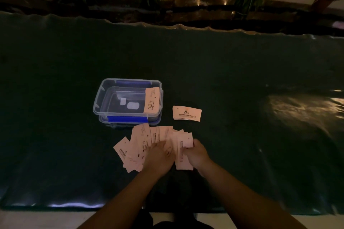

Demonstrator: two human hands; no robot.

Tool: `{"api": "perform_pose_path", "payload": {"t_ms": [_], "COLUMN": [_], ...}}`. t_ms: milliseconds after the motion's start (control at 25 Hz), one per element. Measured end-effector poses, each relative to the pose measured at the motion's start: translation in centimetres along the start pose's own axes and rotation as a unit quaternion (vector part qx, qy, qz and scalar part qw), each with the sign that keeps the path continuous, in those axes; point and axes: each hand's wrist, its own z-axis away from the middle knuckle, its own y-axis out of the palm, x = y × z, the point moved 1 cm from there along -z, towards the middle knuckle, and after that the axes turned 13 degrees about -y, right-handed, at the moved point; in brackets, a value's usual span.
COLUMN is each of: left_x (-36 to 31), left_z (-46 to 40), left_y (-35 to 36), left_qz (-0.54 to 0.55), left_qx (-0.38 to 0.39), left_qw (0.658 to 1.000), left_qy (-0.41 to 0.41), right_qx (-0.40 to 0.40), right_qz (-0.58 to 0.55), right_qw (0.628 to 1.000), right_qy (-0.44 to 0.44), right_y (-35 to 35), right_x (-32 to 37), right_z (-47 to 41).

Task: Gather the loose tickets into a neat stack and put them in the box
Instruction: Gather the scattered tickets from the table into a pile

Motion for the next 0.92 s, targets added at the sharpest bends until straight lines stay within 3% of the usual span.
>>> {"api": "perform_pose_path", "payload": {"t_ms": [120, 400, 760, 840, 920], "left_x": [-0.6, -1.9, -1.8, -1.1, -0.4], "left_z": [0.5, 1.1, 2.6, 2.5, 2.0], "left_y": [0.0, -0.6, -0.6, -0.7, -1.3], "left_qz": [0.007, 0.08, 0.069, 0.035, 0.011], "left_qx": [0.007, 0.05, 0.143, 0.09, 0.009], "left_qw": [1.0, 0.995, 0.987, 0.995, 1.0], "left_qy": [-0.012, -0.046, -0.005, 0.019, -0.007], "right_qx": [-0.031, -0.018, 0.002, 0.0, -0.006], "right_qz": [-0.053, -0.087, 0.035, 0.016, -0.003], "right_qw": [0.997, 0.995, 0.995, 0.995, 0.996], "right_qy": [0.041, 0.055, 0.099, 0.103, 0.091], "right_y": [1.0, 2.3, 1.4, 1.1, 1.0], "right_x": [0.4, 1.6, 2.7, 2.4, 1.9], "right_z": [-0.1, -0.9, -1.1, -1.1, -1.3]}}
